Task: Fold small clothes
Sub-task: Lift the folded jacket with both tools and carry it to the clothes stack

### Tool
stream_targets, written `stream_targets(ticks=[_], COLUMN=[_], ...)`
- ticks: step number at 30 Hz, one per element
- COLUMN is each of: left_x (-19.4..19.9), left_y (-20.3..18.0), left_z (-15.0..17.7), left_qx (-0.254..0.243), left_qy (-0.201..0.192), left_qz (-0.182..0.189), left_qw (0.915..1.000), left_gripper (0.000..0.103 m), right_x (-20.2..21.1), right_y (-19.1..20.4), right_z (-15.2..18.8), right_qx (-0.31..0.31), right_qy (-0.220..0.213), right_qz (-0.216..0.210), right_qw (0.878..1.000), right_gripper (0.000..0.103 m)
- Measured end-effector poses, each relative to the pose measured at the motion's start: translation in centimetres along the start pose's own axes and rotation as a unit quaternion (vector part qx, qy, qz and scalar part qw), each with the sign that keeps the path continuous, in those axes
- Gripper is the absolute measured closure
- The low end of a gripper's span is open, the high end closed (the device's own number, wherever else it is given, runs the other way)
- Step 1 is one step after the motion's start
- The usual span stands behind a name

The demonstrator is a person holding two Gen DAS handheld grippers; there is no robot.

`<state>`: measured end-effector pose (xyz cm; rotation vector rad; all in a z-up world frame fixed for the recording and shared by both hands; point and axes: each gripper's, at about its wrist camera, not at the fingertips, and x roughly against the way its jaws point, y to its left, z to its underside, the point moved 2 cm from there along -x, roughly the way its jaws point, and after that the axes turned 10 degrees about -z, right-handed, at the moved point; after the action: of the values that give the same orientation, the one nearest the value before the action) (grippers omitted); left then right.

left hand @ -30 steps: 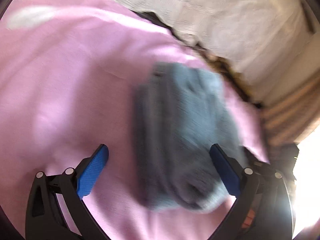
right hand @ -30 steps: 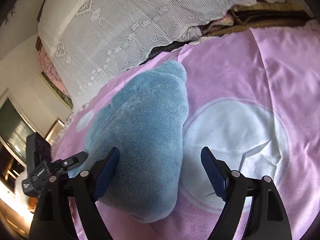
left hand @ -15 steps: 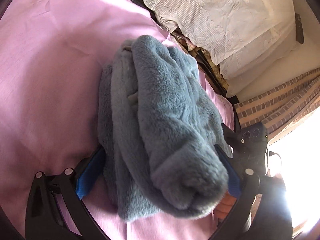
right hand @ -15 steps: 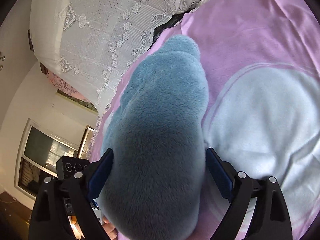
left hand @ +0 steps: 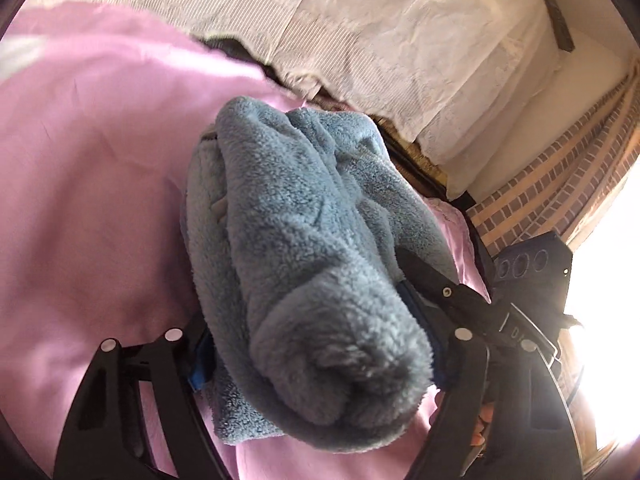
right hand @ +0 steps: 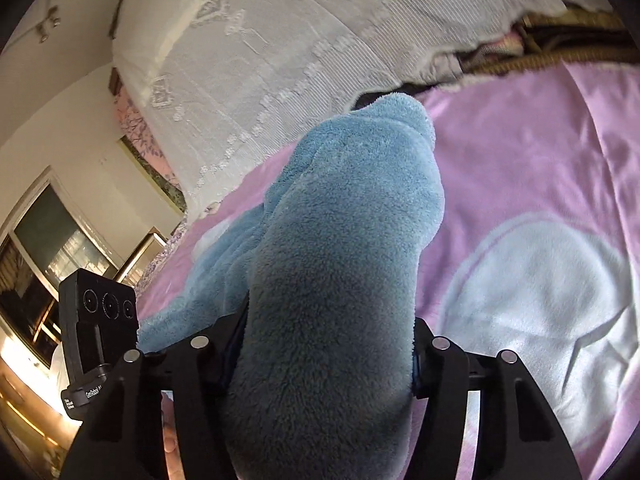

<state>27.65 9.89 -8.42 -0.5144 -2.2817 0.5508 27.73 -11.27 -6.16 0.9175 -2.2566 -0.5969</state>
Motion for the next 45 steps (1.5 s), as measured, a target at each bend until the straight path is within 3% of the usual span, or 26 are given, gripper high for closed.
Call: stream_targets(ticks=[8,12,19,26,29,32,35,42,45], left_x=[11.1,18.4,34.6,46.5,48.5,48.1,45.8,45.2,45.9], left_y=[-1.0,0.2,4.1,10.2,14.0,18.8,23.4,23.8,23.8], left_z=[-0.7,-0.9,-1.1,0.7,2.0,3.5,5.3,5.9,6.1], left_qx=[-0.036,-0.037,-0.01,0.032,0.067,0.107,0.125,0.106,0.116], left_qy=[-0.076,-0.101,-0.16,-0.203,-0.202,-0.177,-0.154,-0.173,-0.179], left_qz=[-0.057,-0.116,-0.232,-0.313,-0.322,-0.316,-0.322,-0.334,-0.325], left_qw=[0.9948,0.9875,0.9596,0.9271,0.9225,0.9261,0.9256,0.9204,0.9213], left_gripper=[0.028,0.027,0.027,0.025,0.023,0.022,0.005,0.004,0.004], right_x=[0.8,-1.4,-7.2,-12.8,-15.6,-17.6,-20.0,-20.2,-20.2], right_y=[8.5,14.1,29.1,41.7,44.3,45.0,44.1,43.5,43.5], right_z=[-0.3,0.1,1.5,5.8,8.7,12.1,14.9,15.7,14.8], right_qx=[0.035,0.032,0.05,0.058,0.053,0.082,0.111,0.129,0.124], right_qy=[-0.003,0.021,0.084,0.149,0.178,0.199,0.225,0.219,0.218], right_qz=[-0.09,-0.153,-0.272,-0.33,-0.32,-0.275,-0.216,-0.213,-0.22], right_qw=[0.995,0.987,0.957,0.93,0.929,0.937,0.944,0.943,0.943], right_gripper=[0.041,0.041,0.041,0.041,0.041,0.041,0.036,0.034,0.021])
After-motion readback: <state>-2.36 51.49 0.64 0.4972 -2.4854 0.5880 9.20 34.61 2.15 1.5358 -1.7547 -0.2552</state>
